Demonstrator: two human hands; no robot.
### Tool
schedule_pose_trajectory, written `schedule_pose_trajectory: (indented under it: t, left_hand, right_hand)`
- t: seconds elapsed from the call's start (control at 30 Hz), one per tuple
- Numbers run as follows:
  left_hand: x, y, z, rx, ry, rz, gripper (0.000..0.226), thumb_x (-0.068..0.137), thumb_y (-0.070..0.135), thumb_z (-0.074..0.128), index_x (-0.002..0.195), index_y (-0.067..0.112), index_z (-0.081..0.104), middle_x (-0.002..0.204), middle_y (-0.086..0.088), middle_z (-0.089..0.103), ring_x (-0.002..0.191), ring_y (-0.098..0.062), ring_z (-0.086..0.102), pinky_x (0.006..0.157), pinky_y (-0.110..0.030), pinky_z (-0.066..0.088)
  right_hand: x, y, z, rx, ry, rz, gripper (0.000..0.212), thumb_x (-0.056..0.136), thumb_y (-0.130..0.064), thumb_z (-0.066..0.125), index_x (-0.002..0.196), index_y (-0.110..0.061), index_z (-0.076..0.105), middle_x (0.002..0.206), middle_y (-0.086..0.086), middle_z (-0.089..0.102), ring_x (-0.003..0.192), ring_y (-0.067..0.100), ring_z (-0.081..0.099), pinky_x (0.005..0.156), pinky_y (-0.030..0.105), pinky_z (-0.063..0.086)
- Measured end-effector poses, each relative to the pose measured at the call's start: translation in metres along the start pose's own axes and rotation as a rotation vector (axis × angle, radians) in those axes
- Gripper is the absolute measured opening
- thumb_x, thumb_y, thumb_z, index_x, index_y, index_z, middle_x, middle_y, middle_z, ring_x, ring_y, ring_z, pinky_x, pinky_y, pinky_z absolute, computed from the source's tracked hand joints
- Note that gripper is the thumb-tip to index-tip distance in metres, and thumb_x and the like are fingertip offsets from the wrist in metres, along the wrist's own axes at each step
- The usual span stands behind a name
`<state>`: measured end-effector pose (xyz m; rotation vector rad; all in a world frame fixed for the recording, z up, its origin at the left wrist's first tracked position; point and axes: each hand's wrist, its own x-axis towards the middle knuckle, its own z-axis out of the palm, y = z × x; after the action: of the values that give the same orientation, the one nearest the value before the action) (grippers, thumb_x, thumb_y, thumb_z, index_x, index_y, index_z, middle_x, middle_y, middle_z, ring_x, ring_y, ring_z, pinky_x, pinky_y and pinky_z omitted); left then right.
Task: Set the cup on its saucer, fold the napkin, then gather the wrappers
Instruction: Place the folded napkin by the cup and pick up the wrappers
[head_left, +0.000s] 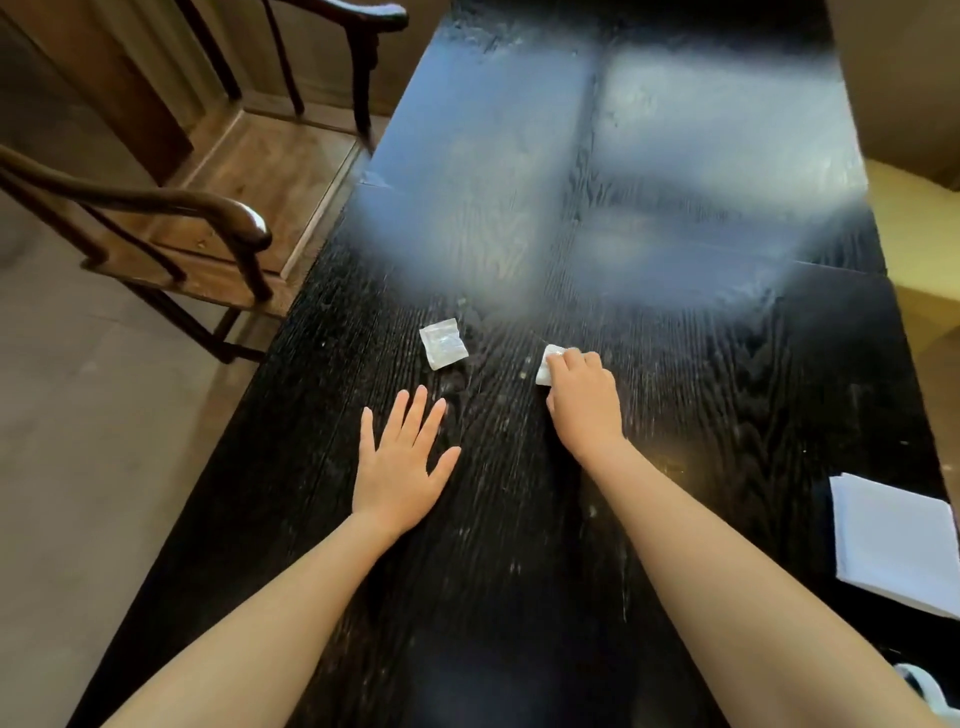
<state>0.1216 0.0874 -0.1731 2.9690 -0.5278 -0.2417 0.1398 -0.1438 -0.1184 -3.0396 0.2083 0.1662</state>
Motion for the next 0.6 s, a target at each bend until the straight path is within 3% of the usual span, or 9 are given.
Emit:
schedule_pose_trajectory:
  t: [0.17, 0.43, 0.53, 0.6]
  left_hand:
    - [0.001, -0.002, -0.001, -0.010, -0.002, 0.015, 0.067, 0.088, 0.060, 0.007, 0.147, 0.029, 0.007, 0.159, 0.001, 0.004, 0.143, -0.015, -0.008, 0.118, -0.053, 0.000]
    - [0.003, -0.009, -0.007, -0.096, -0.048, 0.046, 0.064, 0.090, 0.058, 0.017, 0.147, 0.031, 0.007, 0.159, 0.003, 0.001, 0.140, -0.012, -0.017, 0.114, -0.048, -0.012]
    - [0.000, -0.007, -0.007, -0.017, -0.023, 0.053, 0.065, 0.089, 0.058, 0.008, 0.147, 0.029, 0.002, 0.159, 0.000, 0.000, 0.144, -0.018, -0.011, 0.116, -0.052, -0.006]
    - [-0.002, -0.005, -0.008, 0.001, -0.002, 0.053, 0.063, 0.091, 0.056, 0.014, 0.146, 0.025, 0.011, 0.158, -0.003, 0.012, 0.145, -0.022, 0.006, 0.116, -0.056, 0.008]
  right_hand:
    - [0.010, -0.005, 0.000, 0.061, 0.082, 0.022, 0.028, 0.089, -0.005, 0.044, 0.116, -0.005, 0.055, 0.110, 0.014, 0.061, 0.102, 0.032, 0.051, 0.079, 0.039, 0.041]
    - [0.013, -0.058, -0.012, 0.392, 0.423, -0.133, 0.022, 0.080, 0.003, 0.063, 0.099, -0.005, 0.071, 0.084, 0.009, 0.074, 0.077, 0.030, 0.065, 0.057, 0.039, 0.054]
    - [0.035, -0.084, -0.013, 0.339, 0.433, -0.232, 0.018, 0.077, 0.001, 0.067, 0.094, -0.005, 0.071, 0.083, 0.008, 0.075, 0.077, 0.029, 0.066, 0.056, 0.036, 0.056]
    - [0.048, -0.095, -0.007, 0.259, 0.358, -0.290, 0.022, 0.074, 0.001, 0.070, 0.095, -0.004, 0.070, 0.090, 0.010, 0.075, 0.084, 0.030, 0.067, 0.063, 0.038, 0.058]
